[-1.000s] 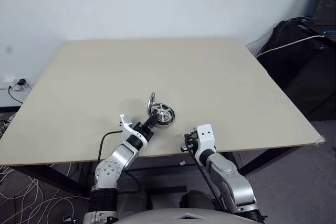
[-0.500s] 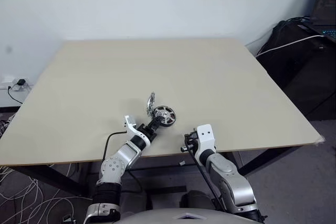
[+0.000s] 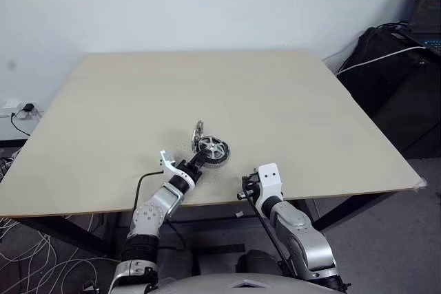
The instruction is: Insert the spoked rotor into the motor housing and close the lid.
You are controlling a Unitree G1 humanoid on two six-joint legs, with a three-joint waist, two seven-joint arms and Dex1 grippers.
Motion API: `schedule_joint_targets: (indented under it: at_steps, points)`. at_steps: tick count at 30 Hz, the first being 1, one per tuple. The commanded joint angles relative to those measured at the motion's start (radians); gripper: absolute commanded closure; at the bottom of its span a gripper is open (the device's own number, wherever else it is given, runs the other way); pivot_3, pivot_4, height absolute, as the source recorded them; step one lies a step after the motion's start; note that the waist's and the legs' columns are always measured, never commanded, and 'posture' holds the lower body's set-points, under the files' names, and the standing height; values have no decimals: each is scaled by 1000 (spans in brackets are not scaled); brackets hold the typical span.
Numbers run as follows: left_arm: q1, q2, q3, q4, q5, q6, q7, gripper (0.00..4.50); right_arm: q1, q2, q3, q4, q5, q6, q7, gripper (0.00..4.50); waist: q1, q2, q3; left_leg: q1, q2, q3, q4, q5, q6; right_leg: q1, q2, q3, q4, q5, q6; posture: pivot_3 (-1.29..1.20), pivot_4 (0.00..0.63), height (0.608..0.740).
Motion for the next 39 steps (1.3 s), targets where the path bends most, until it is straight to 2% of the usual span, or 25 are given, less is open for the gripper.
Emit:
schedule_joint_targets:
  at_steps: [1,35,39]
  points:
    - [-41,-161,-2,-1,-9,-12,-25,4036,-11,1,3,-36,6,-15,-2,4500,0,0,0,0,0,0,0,0,0,0,0,0,0,0,0,0,0,740]
    - [-42,-161,-14,48,62,56,39,4036,-17,-2,1,-33,7,-19,-1,4500,0,0,0,-1,0,-1,3,0,1,1,-4,0,0,1,2,0,0,740]
    - [-37,-158,-11,41,59,58,38,2739,-19,-2,2,-32,7,-18,0,4500,1,0,0,-1,0,-1,3,0,1,1,-4,0,0,1,2,0,0,740]
